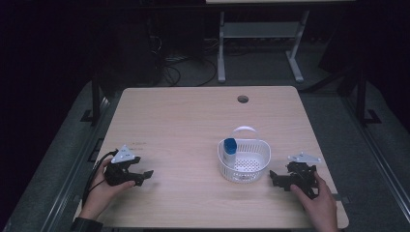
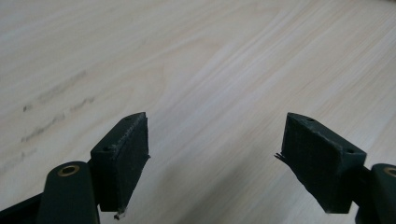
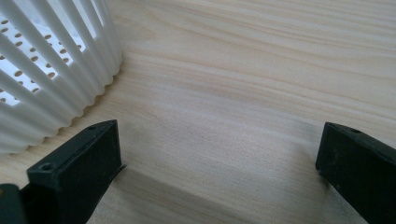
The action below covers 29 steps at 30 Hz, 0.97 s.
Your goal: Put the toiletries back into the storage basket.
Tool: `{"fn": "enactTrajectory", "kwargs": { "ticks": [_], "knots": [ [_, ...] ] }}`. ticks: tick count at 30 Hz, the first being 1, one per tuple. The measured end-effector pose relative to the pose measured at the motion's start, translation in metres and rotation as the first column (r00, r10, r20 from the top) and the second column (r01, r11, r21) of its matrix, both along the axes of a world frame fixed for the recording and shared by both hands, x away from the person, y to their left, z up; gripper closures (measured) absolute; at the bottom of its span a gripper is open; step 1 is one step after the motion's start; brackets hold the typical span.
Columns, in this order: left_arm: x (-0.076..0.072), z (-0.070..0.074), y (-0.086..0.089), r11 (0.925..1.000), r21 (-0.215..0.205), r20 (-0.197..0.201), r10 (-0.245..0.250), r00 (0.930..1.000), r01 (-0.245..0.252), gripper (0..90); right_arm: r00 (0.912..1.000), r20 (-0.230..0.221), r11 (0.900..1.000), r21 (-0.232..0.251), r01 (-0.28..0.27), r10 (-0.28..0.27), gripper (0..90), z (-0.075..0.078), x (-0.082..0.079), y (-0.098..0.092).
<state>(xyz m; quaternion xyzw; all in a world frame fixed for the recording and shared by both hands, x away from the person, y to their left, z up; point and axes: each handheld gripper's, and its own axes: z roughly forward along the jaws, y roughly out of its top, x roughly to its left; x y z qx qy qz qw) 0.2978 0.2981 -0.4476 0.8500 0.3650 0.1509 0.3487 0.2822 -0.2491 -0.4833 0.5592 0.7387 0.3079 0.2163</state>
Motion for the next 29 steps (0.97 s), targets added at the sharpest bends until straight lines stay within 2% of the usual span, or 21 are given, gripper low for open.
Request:
{"fn": "enactTrajectory", "kwargs": {
  "ticks": [7,12,20,29],
  "knots": [
    [-0.003,-0.016,0.008,0.9982,0.048,-0.031,0.037,0.9989,-0.035,22.7,1.0000,0.000,1.000,0.000,0.000,0.000,0.0,0.000,0.000,0.000],
    [-0.006,-0.020,0.019,0.9976,0.021,-0.015,0.067,0.9976,-0.067,21.2,1.0000,0.000,1.000,0.000,0.000,0.000,0.0,0.000,0.000,0.000],
    [-0.011,-0.026,0.028,0.9967,-0.017,0.024,0.079,0.9966,-0.079,15.0,1.0000,0.000,1.000,0.000,0.000,0.000,0.0,0.000,0.000,0.000],
    [-0.011,-0.027,0.028,0.9970,-0.021,0.028,0.075,0.9968,-0.074,14.0,1.0000,0.000,1.000,0.000,0.000,0.000,0.0,0.000,0.000,0.000]
  ]
}}
